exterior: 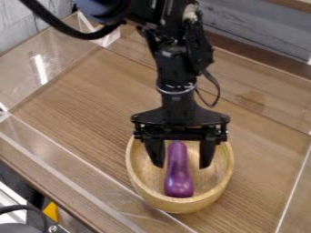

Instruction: Remove the purple eggplant from inside the brown bowl and put it on the table

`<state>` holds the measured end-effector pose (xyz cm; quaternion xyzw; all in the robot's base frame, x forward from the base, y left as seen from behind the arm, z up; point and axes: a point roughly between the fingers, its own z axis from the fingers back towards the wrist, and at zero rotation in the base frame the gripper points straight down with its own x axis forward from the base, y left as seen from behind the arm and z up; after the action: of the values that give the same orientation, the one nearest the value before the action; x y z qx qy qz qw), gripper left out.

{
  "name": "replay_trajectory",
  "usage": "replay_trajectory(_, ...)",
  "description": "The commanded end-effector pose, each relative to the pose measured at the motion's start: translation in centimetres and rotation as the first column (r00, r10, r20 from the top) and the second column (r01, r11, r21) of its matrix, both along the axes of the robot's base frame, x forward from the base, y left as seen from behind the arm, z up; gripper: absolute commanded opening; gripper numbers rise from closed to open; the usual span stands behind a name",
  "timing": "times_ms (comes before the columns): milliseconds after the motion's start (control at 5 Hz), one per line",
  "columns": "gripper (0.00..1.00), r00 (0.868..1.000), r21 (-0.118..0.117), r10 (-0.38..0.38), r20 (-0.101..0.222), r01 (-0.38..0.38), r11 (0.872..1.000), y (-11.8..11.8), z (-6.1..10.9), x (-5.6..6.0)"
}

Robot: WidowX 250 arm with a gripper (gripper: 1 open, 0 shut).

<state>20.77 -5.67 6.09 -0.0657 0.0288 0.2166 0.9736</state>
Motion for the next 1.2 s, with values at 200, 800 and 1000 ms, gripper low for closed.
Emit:
replay_trajectory(200,1.00,0.999,0.027,0.015,0.031,-0.016,1.000,-0.2,-1.1,0.2)
replay_trajectory(800,0.00,0.999,0.047,0.031,0.037,-0.033,0.998,-0.3,-2.3,0.3)
replay_trajectory(1000,0.00,0.999,0.056,0.029,0.040,-0.031,0.998,-0.4,-1.5,0.4)
